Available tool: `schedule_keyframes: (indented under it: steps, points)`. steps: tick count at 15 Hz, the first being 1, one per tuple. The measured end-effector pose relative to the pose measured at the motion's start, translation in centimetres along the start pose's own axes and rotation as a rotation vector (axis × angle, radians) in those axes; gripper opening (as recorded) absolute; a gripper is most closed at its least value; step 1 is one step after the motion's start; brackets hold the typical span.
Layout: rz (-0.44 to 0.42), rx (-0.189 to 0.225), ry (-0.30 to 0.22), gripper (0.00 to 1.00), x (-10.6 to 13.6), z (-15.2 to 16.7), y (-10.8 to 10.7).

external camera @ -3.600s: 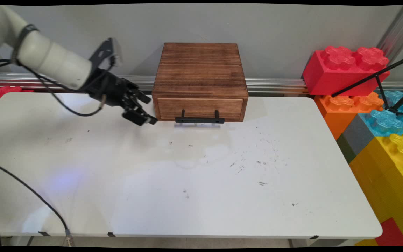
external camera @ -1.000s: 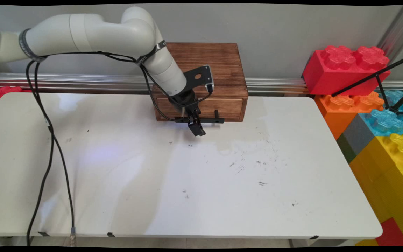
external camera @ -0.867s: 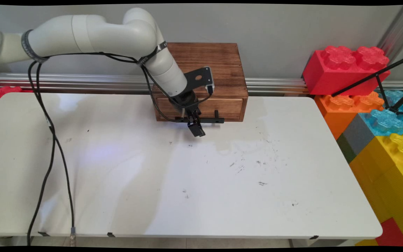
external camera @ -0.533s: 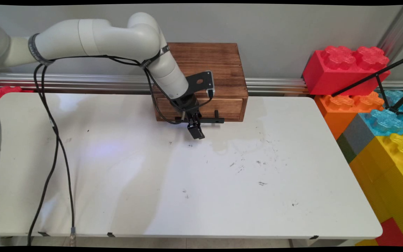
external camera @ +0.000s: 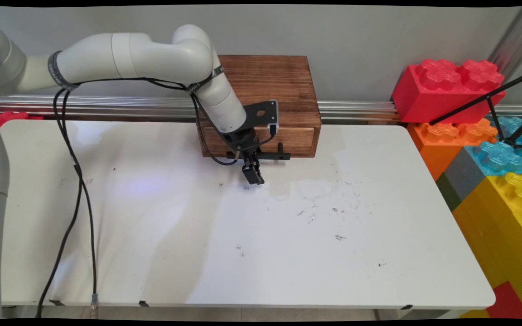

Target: Open the drawer

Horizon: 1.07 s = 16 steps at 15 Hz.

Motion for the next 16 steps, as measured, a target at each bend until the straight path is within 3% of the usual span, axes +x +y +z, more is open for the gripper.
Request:
schedule_keyframes:
  steps: [8,16]
  points:
    - [0.068,-0.003,0.0,1.0,-0.1,0.8,-0.1]
    - [0.082,-0.009,0.004,1.0,-0.3,1.0,0.9]
